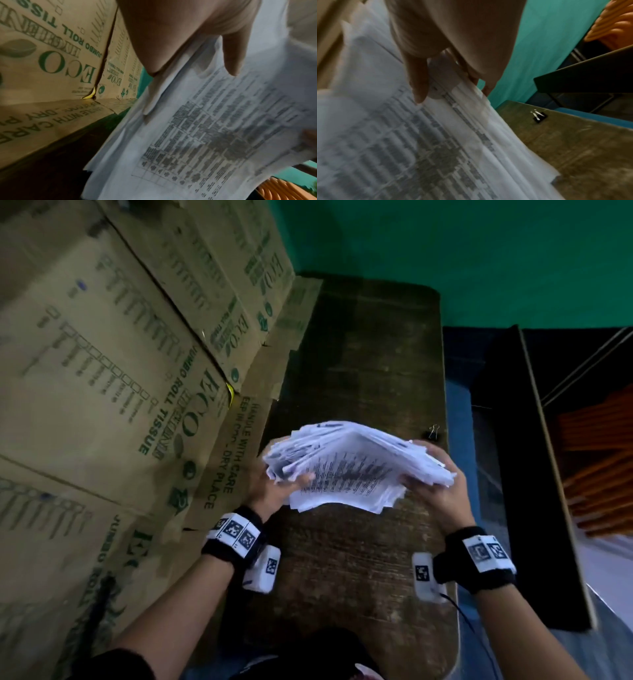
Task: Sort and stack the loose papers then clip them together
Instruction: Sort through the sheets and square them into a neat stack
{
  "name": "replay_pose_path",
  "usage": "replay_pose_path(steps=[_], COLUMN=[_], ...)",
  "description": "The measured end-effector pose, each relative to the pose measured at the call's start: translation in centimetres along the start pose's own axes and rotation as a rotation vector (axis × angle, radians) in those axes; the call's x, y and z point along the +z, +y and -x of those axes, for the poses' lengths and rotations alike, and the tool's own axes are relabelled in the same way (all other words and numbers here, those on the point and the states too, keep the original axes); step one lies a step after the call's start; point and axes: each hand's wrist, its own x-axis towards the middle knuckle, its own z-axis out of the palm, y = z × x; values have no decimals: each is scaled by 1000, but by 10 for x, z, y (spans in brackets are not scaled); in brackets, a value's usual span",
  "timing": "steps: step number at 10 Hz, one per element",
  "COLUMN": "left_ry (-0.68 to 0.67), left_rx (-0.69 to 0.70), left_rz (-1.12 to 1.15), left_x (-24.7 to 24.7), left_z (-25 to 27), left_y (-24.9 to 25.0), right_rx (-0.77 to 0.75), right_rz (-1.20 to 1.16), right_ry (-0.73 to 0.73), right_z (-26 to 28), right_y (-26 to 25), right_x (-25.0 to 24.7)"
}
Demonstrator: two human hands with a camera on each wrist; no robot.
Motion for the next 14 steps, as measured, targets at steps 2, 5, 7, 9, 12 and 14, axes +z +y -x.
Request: replay_pose_path(steps=[2,5,7,9,12,14], left_ry=[-160,-155,184,59,-243,-5], left_rx=[-129,8,146,-34,65,33], left_rz=[-127,-137,95,124,17,28], left_x=[-20,-9,17,1,-13,-42], left_z=[-14,-41,-39,-38,-52,-59], left_y=[4,-12,16,-29,-21,16], right_rx=[116,361,79,89,417,0], right_rz=[-17,16,-70,-57,-2,49], right_ry=[-55,43,236,37,35,91], right_z=[-9,-19,-24,-3,-22,-50], right_y=[3,6,-23,-3,26,-23], right_x=[6,34,51,26,30,33])
